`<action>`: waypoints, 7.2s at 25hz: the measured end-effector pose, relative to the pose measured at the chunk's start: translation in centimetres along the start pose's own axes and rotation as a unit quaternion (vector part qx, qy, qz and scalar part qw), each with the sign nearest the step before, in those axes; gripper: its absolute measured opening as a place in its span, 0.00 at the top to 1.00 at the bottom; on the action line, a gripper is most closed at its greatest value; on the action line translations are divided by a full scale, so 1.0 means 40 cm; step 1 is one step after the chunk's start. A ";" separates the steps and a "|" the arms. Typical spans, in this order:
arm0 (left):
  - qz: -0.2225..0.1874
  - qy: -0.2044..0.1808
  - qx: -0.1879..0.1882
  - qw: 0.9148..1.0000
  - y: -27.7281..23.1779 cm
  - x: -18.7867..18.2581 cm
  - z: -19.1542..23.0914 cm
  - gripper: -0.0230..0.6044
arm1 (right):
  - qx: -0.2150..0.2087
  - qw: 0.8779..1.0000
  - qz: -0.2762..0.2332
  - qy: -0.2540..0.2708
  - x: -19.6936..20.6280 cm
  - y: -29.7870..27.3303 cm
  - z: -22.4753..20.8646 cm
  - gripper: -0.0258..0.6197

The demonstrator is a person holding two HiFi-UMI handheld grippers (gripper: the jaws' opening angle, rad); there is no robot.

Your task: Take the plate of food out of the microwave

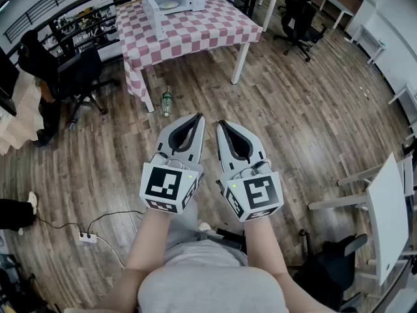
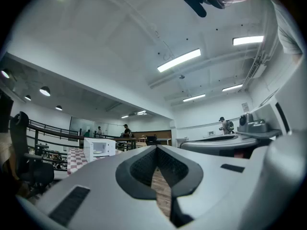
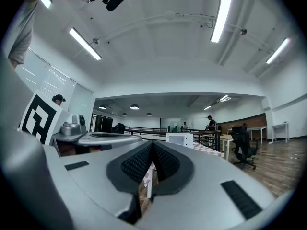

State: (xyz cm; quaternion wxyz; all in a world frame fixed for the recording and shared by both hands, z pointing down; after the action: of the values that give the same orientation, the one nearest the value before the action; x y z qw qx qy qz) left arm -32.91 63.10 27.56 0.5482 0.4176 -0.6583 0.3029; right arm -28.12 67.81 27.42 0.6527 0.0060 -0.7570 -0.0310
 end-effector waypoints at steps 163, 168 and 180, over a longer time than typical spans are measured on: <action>0.063 0.063 -0.116 0.989 -1.870 0.575 1.294 0.96 | -0.180 0.980 0.085 -0.019 0.107 -2.111 -1.106 0.92; 0.071 0.076 -0.143 0.984 -1.904 0.612 1.382 0.96 | -0.189 0.978 0.086 -0.024 0.119 -2.204 -1.122 0.92; 0.102 0.096 -0.159 0.977 -1.970 0.699 1.498 0.96 | -0.202 0.973 0.105 -0.028 0.166 -2.355 -1.133 0.92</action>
State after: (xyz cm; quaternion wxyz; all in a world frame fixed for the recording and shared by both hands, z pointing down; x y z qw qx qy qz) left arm 7.09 -31.19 37.25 0.6343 0.2251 -0.6816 0.2870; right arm 12.75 -28.30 35.45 0.6185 -0.2063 -0.7494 -0.1149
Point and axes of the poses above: the fingertips, and each gripper's own axes: y backward along the fingers, z to its left, x out of its underside, the point moved 2 cm from there along y, backward along the fingers, and after that the axes turned 12 degrees about -y, right-handed, at the moved point
